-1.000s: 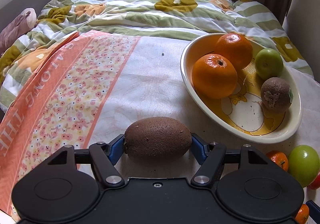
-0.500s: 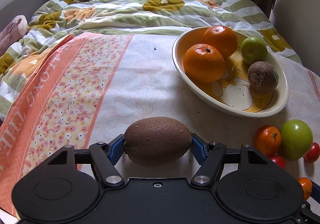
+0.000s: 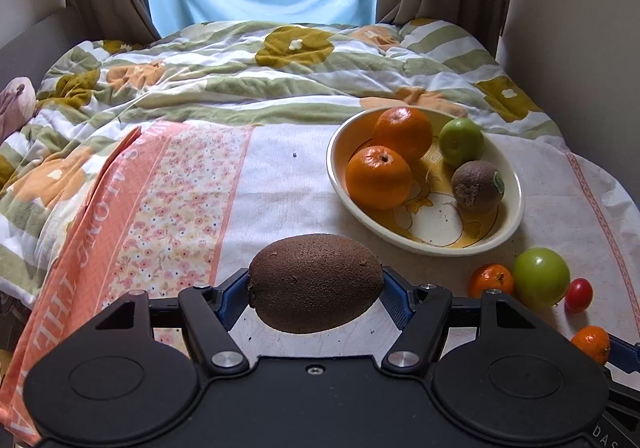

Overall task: Organize fruits
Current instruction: 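Carry the kiwi into the bowl and open the left gripper while the right carries the mandarin, then lower the mandarin into the bowl and open the right gripper, then move both grippers back toward the red tomatoes on the cloth, then grasp a red tomato with the left gripper while the right gripper grasps another red tomato, then carry the tomato into the bowl and open the left gripper while the right carries its tomato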

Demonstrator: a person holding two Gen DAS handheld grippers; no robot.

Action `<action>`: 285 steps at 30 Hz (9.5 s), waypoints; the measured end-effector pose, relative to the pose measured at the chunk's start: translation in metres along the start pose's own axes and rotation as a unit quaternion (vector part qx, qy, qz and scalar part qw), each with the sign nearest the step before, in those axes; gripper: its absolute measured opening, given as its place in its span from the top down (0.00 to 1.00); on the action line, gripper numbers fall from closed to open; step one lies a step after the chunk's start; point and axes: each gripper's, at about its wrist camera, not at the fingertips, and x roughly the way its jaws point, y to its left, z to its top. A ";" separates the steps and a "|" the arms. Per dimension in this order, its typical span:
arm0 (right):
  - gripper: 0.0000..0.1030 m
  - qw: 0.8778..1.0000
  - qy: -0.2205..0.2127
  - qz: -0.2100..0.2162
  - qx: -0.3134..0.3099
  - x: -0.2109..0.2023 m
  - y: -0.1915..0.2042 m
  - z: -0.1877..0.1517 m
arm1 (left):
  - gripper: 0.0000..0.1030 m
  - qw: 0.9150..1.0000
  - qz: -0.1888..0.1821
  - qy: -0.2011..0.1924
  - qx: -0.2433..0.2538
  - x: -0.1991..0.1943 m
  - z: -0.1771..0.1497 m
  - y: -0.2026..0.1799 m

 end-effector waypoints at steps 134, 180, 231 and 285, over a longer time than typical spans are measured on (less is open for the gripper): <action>0.00 0.997 -0.059 0.030 -0.038 -0.053 -0.022 0.116 | 0.07 0.987 -0.070 -0.099 0.105 -0.088 0.047 0.017; 0.13 0.968 0.005 0.161 -0.193 0.053 -0.110 0.016 | 0.48 0.996 -0.039 0.039 0.064 0.032 -0.041 -0.138; 0.53 0.975 -0.003 0.160 -0.153 0.024 -0.092 0.050 | 0.61 0.999 -0.017 -0.020 0.021 -0.039 -0.021 -0.096; 0.53 0.998 0.018 0.059 -0.014 0.108 0.027 0.166 | 0.17 0.976 -0.152 0.013 0.157 0.115 0.122 0.003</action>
